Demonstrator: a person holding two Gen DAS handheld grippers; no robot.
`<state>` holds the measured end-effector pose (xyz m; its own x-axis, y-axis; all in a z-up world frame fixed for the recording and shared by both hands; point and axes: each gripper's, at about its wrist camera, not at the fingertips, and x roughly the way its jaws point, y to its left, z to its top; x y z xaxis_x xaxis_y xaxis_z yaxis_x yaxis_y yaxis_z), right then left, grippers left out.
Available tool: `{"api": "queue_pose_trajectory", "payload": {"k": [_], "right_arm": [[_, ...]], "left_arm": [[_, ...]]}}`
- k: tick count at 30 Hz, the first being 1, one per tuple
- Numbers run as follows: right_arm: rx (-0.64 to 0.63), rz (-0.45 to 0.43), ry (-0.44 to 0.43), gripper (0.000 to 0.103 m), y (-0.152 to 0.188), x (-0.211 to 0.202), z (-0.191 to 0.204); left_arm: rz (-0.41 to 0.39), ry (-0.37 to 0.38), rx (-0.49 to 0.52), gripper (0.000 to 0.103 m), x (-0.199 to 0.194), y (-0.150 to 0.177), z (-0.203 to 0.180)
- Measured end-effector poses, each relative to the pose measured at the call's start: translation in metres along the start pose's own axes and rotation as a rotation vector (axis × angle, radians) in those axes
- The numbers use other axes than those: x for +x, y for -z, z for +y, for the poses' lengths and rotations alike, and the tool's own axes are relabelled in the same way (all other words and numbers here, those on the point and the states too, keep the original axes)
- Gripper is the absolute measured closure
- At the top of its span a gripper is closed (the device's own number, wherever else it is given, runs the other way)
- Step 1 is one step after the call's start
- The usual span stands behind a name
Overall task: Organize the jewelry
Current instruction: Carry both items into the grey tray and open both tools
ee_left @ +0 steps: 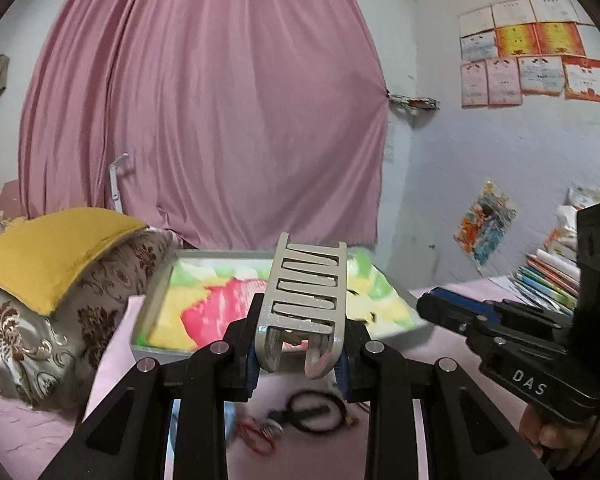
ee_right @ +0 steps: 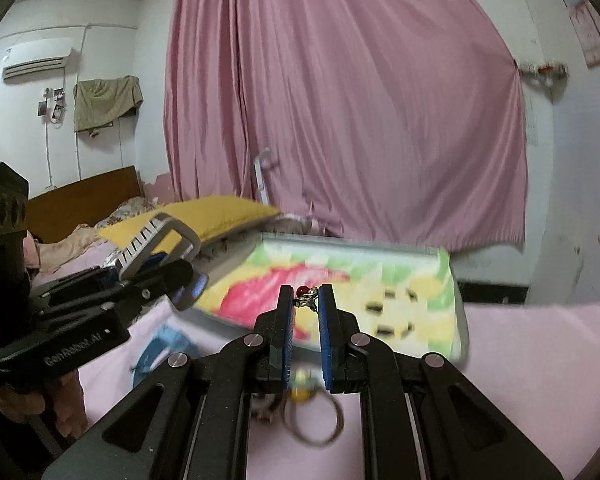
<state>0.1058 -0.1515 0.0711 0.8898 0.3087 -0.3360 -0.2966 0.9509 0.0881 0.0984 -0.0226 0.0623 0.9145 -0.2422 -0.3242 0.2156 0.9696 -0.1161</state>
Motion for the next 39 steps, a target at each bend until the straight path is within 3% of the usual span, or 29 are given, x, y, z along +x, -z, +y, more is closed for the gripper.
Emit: {"api": "queue_pose_trajectory", "payload": {"k": [9,14,22,30,39], "right_arm": [[-0.086,-0.086,0.054,0.092,-0.022,0.022,0.018],[-0.086,-0.06,0.069,0.092,-0.025,0.038,0.02],[-0.037,0.109,0.064,0.092,-0.02,0.078,0.005],[0.093,0.333,-0.008,0.092,-0.004,0.119,-0.024],[0.126,0.489,-0.019,0.092,0.016,0.144,-0.027]], "left_arm": [[-0.004,-0.06,-0.01,0.076,0.032,-0.016,0.027],[0.012,-0.089,-0.027,0.076,0.05,-0.021,0.041],[0.187,-0.089,-0.106,0.076,0.086,-0.016,0.058],[0.406,-0.114,-0.143,0.076,0.12,-0.002,0.066],[0.52,-0.099,-0.11,0.076,0.14,0.009,0.062]]}}
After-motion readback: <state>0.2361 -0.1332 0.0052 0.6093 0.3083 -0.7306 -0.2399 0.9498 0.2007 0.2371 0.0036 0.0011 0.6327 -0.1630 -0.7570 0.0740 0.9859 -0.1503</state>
